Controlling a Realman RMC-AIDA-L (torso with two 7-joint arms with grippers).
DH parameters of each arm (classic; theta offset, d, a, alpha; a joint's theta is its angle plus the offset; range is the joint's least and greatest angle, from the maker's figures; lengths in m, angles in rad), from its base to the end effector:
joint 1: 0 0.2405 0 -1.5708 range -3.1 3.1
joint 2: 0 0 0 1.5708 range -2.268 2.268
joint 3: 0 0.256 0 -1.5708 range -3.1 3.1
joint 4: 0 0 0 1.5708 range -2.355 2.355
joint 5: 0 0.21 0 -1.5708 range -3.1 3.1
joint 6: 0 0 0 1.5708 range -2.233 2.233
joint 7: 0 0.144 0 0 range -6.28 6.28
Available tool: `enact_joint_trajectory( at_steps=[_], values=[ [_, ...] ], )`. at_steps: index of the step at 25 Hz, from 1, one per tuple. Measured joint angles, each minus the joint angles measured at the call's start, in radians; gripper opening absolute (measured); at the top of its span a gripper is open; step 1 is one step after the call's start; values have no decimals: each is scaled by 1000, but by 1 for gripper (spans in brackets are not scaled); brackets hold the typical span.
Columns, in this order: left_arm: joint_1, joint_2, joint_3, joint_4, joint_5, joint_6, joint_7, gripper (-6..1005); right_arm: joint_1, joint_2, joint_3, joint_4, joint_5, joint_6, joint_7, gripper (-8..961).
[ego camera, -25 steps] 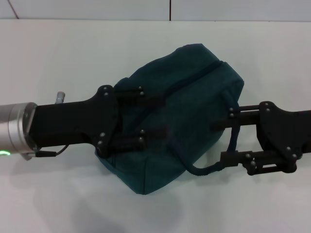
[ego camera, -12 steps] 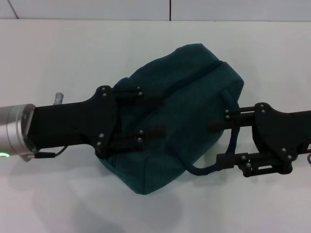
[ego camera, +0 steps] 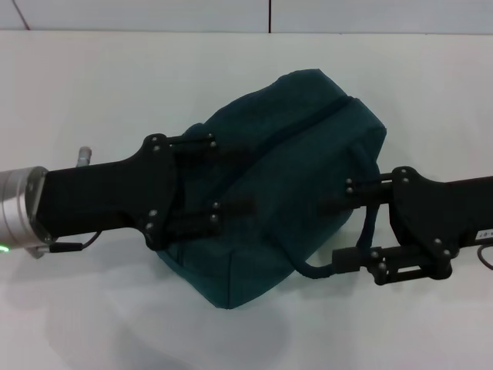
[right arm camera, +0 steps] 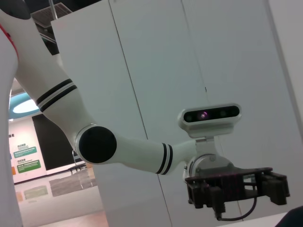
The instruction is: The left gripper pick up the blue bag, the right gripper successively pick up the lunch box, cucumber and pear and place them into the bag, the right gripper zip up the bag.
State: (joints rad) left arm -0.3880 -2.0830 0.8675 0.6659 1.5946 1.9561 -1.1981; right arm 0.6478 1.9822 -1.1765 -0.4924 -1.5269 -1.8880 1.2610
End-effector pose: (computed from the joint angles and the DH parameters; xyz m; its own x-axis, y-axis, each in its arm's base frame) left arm -0.2287 0.2640 0.0182 0.6096 0.1044 0.7858 0.1624 -0.9867 0.0051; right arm 0.1832 0.3010 -0.0052 0.7452 -0.1782 -0.6426 -0.0164 -0.9682 0.2495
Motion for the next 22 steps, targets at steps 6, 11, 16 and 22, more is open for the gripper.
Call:
enact_joint_trajectory(
  at_steps=[6, 11, 16, 22],
  values=[
    [3, 0, 0, 0, 0, 1, 0, 570, 1, 1, -2, 0, 0, 5, 0, 635],
    [4, 0, 1, -3, -1, 1, 0, 570, 1, 2, -2, 0, 0, 8, 0, 635],
    [5, 0, 1, -9, -1, 1, 3, 570, 0, 3, -2, 0, -3, 8, 0, 635],
    [5, 0, 2, -9, -1, 1, 3, 570, 0, 5, -2, 0, -10, 9, 0, 635]
  ],
)
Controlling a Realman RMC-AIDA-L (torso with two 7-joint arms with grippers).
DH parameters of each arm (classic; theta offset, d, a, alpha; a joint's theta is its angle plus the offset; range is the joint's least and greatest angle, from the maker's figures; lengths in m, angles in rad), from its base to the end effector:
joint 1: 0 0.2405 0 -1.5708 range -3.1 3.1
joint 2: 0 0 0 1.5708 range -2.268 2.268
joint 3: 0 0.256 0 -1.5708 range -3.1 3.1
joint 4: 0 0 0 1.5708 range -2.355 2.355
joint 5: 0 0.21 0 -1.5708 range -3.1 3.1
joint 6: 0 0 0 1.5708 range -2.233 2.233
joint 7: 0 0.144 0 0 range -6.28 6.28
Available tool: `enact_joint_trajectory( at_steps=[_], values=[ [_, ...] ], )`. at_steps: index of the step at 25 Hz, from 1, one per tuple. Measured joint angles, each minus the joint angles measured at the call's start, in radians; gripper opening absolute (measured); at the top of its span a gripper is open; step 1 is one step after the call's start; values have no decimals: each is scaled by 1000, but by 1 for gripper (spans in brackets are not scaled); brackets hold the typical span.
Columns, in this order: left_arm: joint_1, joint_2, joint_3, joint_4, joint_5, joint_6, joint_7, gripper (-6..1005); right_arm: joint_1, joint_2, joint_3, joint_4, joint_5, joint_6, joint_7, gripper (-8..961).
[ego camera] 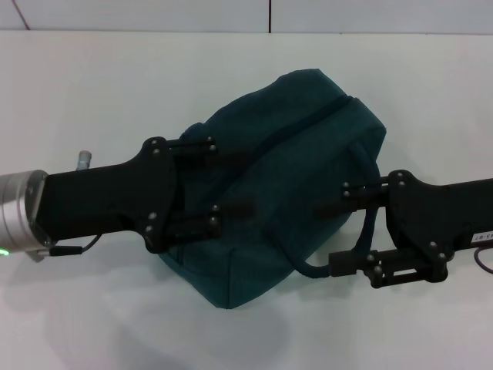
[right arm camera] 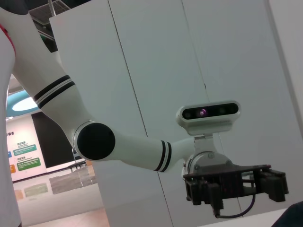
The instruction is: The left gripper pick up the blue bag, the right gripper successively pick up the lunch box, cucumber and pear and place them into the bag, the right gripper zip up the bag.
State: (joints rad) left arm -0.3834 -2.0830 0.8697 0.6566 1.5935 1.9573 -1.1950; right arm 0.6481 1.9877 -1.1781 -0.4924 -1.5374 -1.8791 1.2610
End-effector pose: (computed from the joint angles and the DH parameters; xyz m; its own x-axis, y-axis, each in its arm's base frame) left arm -0.2303 0.2620 0.0170 0.6052 0.1124 0.7881 0.1693 -0.9855 0.0105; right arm 0.1834 0.3005 -0.0085 0.7512 -0.1813 -0.6347 -0.0206 -0.9675 0.2520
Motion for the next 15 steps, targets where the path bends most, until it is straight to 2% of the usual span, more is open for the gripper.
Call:
enact_joint_trajectory(
  at_steps=[15],
  values=[
    [-7, 0, 3, 0, 0, -2, 0, 570, 1, 0, 0, 0, -1, 2, 0, 635]
  ],
)
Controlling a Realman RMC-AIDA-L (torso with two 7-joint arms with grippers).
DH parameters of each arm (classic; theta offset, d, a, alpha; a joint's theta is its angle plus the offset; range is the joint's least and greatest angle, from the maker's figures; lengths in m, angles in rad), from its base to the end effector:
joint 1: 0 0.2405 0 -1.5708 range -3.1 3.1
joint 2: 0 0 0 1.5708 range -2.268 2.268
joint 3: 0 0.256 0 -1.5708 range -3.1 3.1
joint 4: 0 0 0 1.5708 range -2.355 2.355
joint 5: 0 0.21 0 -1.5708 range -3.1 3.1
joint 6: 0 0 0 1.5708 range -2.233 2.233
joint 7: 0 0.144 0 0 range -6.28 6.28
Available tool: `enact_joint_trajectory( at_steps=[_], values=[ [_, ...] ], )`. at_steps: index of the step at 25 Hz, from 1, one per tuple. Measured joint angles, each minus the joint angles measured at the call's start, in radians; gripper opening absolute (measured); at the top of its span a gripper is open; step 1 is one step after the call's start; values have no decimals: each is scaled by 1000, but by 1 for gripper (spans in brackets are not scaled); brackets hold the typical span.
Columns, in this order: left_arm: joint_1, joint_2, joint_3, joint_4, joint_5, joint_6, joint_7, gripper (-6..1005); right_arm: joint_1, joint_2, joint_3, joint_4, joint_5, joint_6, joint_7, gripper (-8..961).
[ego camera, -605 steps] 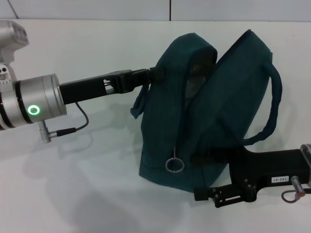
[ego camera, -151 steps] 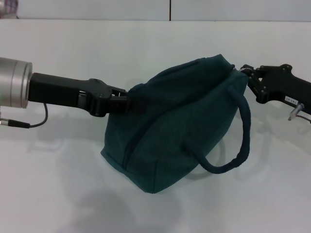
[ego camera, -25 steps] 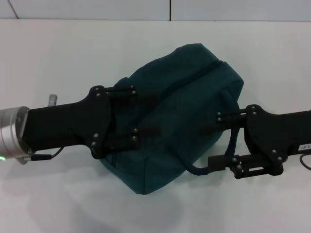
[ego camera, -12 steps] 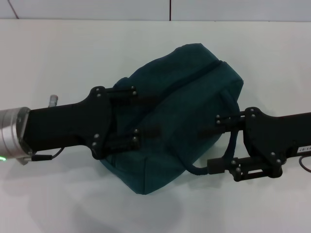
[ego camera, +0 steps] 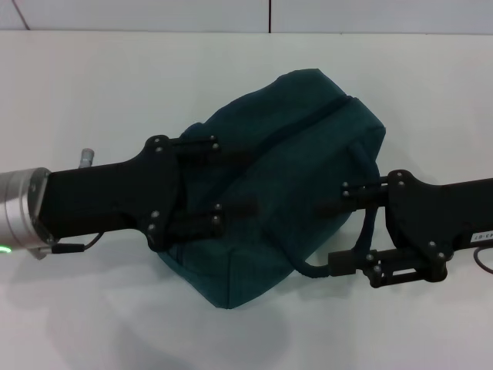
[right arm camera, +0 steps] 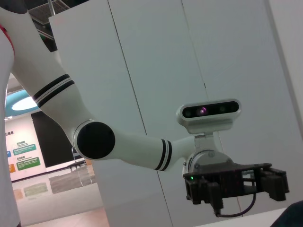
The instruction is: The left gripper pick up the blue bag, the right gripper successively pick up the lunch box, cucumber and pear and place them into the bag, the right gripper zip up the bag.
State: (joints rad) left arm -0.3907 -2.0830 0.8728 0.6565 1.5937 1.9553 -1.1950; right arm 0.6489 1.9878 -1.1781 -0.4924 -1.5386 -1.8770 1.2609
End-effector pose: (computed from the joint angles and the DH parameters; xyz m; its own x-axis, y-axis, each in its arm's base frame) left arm -0.2284 0.2637 0.0164 0.6077 0.1093 0.7866 0.1621 -0.9867 0.0119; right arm 0.1833 0.3008 -0.0088 0.7524 -0.1807 -0.6335 -0.0211 -0.9678 0.2510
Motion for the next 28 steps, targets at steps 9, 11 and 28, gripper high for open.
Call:
enact_joint_trajectory(
  at_steps=[9, 11, 28],
  values=[
    [0, 0, 0, 0, 1, -1, 0, 570, 0, 0, 1, 0, 0, 20, -2, 634],
    [0, 0, 0, 0, 1, -1, 2, 570, 0, 0, 2, 0, 0, 21, -2, 634],
    [0, 0, 1, -2, 6, -1, 9, 570, 0, 0, 8, -10, 5, 25, -8, 634]
  ],
)
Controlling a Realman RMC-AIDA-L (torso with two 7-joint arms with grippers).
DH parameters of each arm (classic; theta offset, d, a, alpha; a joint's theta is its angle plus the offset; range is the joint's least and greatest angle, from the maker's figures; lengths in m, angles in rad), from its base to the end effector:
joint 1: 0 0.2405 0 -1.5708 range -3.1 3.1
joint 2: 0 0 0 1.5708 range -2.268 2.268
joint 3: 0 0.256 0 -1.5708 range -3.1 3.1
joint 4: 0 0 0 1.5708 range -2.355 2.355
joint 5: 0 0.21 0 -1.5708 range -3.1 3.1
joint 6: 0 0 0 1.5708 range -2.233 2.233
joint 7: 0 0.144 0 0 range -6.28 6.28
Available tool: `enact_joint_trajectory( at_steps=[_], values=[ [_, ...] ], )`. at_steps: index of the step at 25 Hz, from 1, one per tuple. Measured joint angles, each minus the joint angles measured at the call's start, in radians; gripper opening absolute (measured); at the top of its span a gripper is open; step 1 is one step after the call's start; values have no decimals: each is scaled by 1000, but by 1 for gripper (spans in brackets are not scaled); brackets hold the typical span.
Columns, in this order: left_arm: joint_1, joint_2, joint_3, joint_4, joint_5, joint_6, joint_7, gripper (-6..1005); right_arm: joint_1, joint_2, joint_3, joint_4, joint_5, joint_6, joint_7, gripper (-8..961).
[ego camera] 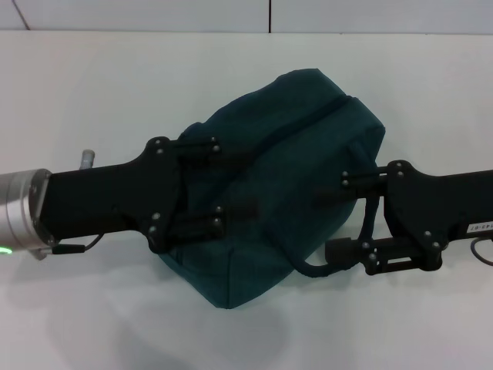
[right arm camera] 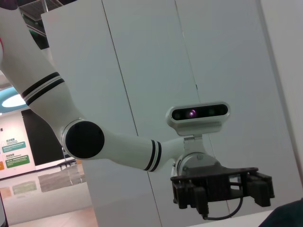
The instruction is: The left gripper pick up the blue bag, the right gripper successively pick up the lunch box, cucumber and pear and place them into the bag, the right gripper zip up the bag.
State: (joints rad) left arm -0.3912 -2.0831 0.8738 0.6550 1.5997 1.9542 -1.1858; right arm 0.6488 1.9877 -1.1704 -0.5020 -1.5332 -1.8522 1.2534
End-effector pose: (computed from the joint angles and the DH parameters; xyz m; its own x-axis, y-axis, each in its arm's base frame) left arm -0.2288 0.2634 0.0155 0.6127 0.1044 0.7833 0.1570 -0.9876 0.0088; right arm 0.1824 0.3058 -0.0081 0.7531 -0.1609 -0.6379 -0.0253 -0.9760 0.2163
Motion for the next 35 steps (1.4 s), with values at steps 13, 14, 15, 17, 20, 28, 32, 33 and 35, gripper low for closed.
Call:
enact_joint_trajectory(
  at_steps=[13, 14, 15, 17, 20, 28, 32, 33, 35],
  values=[
    [6, 0, 0, -1, 2, -2, 1, 570, 3, 5, 0, -1, -3, 1, 3, 634],
    [7, 0, 1, -2, 2, -2, 1, 570, 3, 6, 0, -1, -4, 1, 3, 634],
    [7, 0, 1, -3, 2, -2, 1, 570, 3, 6, 0, -1, -4, 1, 3, 634],
    [7, 0, 0, -9, 2, -2, 3, 570, 3, 6, -1, -1, -4, 1, 3, 634],
    [5, 0, 1, -14, 2, -1, 5, 570, 3, 8, -1, -1, -4, 1, 4, 634],
    [5, 0, 0, -14, 2, 0, 12, 570, 2, 8, -3, -1, -5, 1, 4, 634],
    [4, 0, 0, -14, 2, 0, 12, 570, 3, 8, -4, -1, -5, 1, 4, 634],
    [3, 0, 1, -14, 2, 0, 12, 570, 3, 8, -5, -1, -5, 1, 4, 634],
    [3, 0, 0, -14, 2, 0, 12, 570, 3, 8, -5, -1, -5, 1, 4, 634]
  ],
)
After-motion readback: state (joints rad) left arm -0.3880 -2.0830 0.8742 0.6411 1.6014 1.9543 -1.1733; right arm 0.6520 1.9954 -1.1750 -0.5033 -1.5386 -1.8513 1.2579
